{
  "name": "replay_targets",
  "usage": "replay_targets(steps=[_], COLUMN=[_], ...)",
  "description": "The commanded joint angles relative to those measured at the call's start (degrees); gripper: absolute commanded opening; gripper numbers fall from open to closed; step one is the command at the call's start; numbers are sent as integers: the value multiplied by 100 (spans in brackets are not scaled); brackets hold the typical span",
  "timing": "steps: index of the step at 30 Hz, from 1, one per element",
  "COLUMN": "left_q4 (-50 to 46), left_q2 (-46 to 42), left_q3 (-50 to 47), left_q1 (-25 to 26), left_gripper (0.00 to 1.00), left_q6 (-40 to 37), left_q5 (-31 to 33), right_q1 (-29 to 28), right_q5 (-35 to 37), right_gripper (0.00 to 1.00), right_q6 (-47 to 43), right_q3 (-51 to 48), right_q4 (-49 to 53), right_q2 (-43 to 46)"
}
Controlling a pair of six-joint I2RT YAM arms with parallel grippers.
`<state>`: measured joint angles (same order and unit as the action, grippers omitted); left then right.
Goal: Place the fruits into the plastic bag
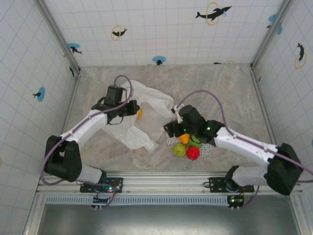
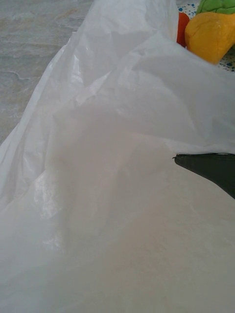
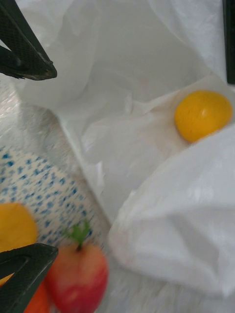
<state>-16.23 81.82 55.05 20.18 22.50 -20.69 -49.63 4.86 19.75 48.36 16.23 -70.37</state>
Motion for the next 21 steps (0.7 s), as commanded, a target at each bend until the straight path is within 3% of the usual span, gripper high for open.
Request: replay_targets(steps=[1, 5, 8, 13, 21], left_q4=[93, 109, 88, 67, 59], left_q2=[62, 75, 63, 63, 88], left_q3=[-95, -104, -121, -134, -120], left_q1=[-52, -51, -52, -50, -50], left_gripper=[0, 0, 0, 0, 0], left_q6=[-62, -36, -44, -53, -60], left_q5=[-190, -287, -266, -230, -227], right_q1=[357, 1223, 1520, 1717, 1780], right_q5=[546, -101, -536, -918, -1048], right_gripper=[88, 91, 94, 98, 94], right_q6=[507, 977, 1000, 882, 832], right_q3=[-115, -395, -631, -842, -946], right_q4=[1462, 2026, 2091, 2111, 2173], right_q2=[452, 821, 912, 742, 408])
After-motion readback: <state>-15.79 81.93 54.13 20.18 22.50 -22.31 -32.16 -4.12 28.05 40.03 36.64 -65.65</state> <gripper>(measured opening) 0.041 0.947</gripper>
